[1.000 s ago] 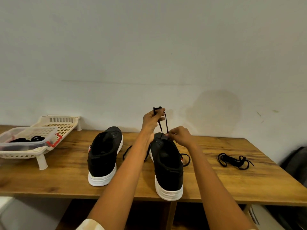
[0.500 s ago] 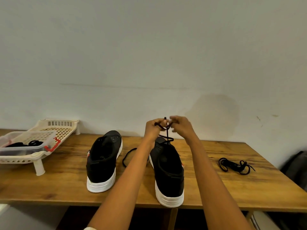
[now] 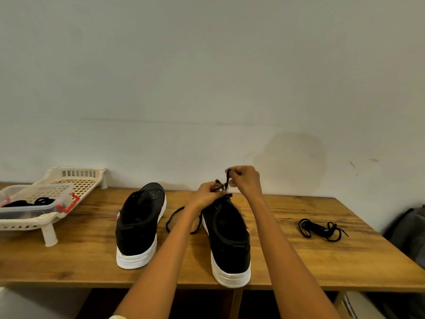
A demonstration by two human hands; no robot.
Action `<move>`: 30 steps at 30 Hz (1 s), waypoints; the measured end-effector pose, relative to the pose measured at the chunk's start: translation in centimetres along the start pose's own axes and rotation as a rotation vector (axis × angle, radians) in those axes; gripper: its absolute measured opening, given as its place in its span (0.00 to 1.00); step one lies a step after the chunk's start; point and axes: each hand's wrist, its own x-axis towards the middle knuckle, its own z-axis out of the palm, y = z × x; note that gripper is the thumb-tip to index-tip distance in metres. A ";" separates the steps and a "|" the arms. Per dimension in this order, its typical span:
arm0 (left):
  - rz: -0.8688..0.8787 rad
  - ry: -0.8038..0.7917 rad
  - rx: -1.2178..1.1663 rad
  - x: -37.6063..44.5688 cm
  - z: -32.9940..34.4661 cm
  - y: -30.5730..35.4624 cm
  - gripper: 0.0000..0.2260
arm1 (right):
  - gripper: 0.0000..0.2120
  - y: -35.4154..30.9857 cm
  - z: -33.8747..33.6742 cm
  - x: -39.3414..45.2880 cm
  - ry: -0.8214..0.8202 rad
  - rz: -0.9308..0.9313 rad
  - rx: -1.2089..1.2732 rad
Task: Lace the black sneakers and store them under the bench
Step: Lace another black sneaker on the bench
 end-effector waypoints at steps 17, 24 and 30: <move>0.011 0.101 -0.634 -0.2 -2.2 4.9 0.13 | 0.17 2.2 -1.1 -0.7 -0.563 0.197 -0.063; 0.139 -0.036 -0.618 -0.5 -1.9 4.9 0.10 | 0.09 2.3 1.0 -1.1 -0.411 0.035 -0.247; 0.018 -0.112 0.128 0.4 -1.7 -1.1 0.11 | 0.09 1.4 1.8 -0.7 -0.164 0.090 -0.055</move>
